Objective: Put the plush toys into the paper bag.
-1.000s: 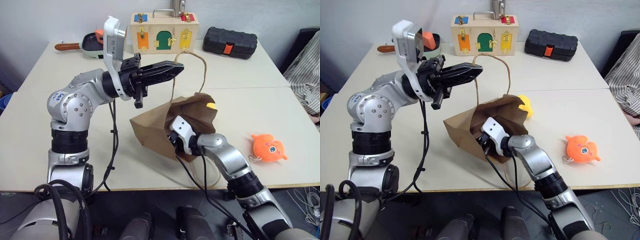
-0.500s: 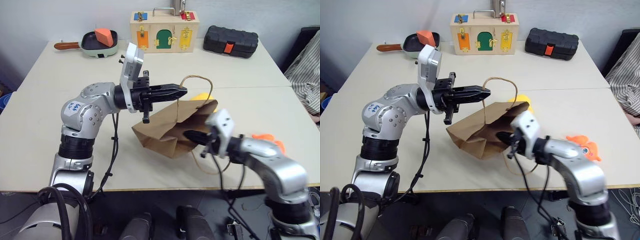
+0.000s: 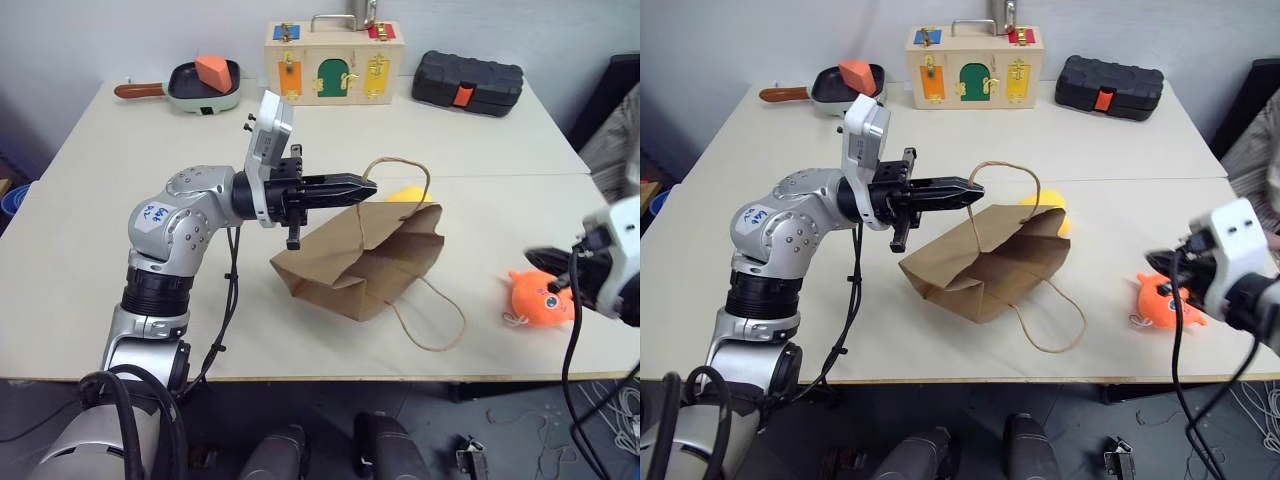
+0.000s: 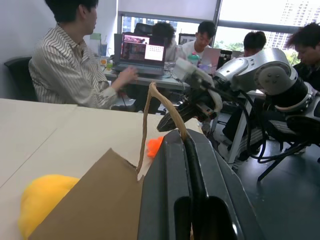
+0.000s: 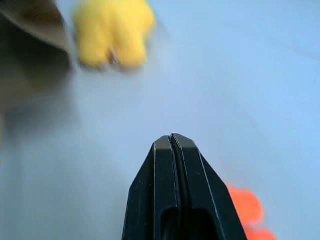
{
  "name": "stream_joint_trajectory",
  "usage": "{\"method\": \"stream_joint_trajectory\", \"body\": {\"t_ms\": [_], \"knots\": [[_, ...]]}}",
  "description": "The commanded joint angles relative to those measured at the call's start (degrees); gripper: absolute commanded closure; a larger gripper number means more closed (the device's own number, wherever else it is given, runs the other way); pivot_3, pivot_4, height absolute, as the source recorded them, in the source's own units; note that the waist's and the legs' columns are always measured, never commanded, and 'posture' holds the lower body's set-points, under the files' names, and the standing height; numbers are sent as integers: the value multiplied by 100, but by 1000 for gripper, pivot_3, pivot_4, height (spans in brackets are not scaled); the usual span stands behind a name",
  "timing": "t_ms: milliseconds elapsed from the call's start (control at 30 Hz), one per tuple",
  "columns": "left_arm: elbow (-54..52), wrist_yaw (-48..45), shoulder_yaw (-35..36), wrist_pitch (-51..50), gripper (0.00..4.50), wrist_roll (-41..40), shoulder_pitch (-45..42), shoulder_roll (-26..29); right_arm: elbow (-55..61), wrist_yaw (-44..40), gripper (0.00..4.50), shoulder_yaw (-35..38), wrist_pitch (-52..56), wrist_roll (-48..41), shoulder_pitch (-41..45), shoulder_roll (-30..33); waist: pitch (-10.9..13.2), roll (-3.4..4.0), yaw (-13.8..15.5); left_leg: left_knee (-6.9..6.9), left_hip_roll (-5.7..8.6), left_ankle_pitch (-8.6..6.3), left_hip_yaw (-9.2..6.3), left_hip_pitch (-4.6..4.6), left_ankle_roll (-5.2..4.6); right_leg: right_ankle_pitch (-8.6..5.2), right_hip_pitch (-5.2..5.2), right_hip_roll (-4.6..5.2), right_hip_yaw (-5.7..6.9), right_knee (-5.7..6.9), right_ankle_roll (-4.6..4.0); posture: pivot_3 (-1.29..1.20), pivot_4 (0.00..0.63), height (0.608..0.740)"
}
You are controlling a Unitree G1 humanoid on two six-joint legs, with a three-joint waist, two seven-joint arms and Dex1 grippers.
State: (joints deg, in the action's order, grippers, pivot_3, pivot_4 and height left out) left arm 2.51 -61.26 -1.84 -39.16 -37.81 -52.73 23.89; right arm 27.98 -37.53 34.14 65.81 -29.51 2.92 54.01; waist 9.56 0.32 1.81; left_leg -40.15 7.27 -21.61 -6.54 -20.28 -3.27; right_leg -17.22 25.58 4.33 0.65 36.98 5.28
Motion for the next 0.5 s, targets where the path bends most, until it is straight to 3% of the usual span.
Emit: {"method": "stream_joint_trajectory", "body": {"t_ms": [33,100,400,433,500], "knots": [[-236,-5,59,42,4500,-16,-57,45,-4,-248,4097,542,-30,-51,-371,119,0,0,2,-1,2,1,2,0,-1,0,0,1,-2,2,0,0,150,740],[-241,3,61,51,4500,-5,-45,57,-85,-268,3589,618,-107,4,-601,78,0,0,8,-2,2,1,6,0,-3,1,0,2,-4,1,1,0,150,740],[-241,27,63,64,4500,8,-40,81,-635,40,464,130,-183,-57,-557,-445,0,0,-27,-1,1,4,9,7,2,1,-1,0,-8,-4,1,0,150,740],[-227,21,66,68,4500,11,-50,87,-667,75,181,73,-117,-94,-535,-524,0,0,-27,-1,0,4,9,7,2,1,0,0,-8,-4,1,0,150,740],[-198,12,72,77,4500,19,-73,97,-737,126,63,-88,-77,-104,-557,-650,0,0,-26,-1,1,4,9,7,2,1,0,0,-9,-3,1,0,150,740]]}}
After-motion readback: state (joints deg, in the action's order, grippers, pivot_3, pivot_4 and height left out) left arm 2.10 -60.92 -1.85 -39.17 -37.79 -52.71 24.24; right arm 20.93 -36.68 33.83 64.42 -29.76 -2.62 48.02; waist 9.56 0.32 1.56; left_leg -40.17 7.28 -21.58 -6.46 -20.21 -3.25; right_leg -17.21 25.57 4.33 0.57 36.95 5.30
